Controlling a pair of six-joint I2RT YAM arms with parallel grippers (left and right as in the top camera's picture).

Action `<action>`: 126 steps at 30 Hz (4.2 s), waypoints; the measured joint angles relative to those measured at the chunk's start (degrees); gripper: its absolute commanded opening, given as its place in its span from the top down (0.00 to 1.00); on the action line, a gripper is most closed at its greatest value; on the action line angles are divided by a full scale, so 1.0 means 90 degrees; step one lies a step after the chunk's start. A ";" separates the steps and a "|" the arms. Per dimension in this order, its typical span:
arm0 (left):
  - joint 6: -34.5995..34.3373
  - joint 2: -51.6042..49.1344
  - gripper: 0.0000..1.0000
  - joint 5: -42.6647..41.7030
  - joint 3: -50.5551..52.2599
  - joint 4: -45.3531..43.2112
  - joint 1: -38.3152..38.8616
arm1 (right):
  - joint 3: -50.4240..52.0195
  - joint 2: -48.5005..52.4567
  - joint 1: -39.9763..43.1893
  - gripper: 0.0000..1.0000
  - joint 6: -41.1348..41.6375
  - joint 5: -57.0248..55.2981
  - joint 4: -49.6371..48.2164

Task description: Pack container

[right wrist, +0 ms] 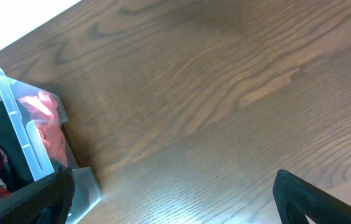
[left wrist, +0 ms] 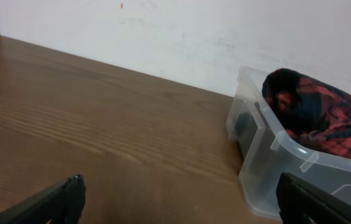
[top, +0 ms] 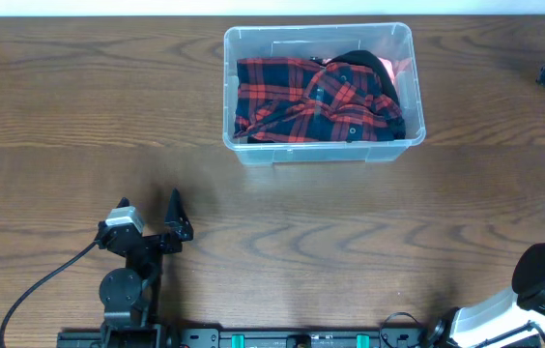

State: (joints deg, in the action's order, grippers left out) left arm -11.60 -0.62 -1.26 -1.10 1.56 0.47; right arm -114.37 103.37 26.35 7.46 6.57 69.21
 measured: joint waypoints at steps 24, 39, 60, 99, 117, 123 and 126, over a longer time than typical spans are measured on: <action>0.0129 0.0000 0.02 -0.0007 -0.0012 0.0019 0.0000 | 0.0000 0.0000 0.0000 0.01 0.0000 0.0002 0.0000; 0.0129 0.0000 0.02 -0.0007 -0.0012 0.0019 0.0000 | 0.0000 0.0000 0.0000 0.01 0.0000 0.0002 0.0000; 0.0129 0.0000 0.02 -0.0007 -0.0012 0.0027 0.0000 | 0.0012 -0.2161 -0.2885 0.01 0.0000 0.0005 -0.0007; 0.0131 0.0000 0.02 -0.0007 -0.0034 0.0061 -0.0005 | 1.2128 -1.0720 -0.3143 0.01 -0.0605 0.0219 -0.8075; 0.0131 0.0000 0.02 -0.0007 -0.0034 0.0061 -0.0005 | 1.2645 -1.1392 -0.3143 0.01 -0.0491 -0.0049 -0.7276; 0.0131 0.0000 0.02 -0.0007 -0.0034 0.0061 -0.0005 | 1.2645 -1.1392 -0.3143 0.01 -0.0491 -0.0189 -0.7269; 0.0131 0.0000 0.02 -0.0007 -0.0034 0.0061 -0.0005 | 1.2645 -1.1392 -0.3143 0.01 -0.0491 -0.0221 -0.7269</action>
State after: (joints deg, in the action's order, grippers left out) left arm -10.41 -0.62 -1.32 -1.41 2.11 0.43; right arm -0.56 0.84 -1.93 3.05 4.58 3.79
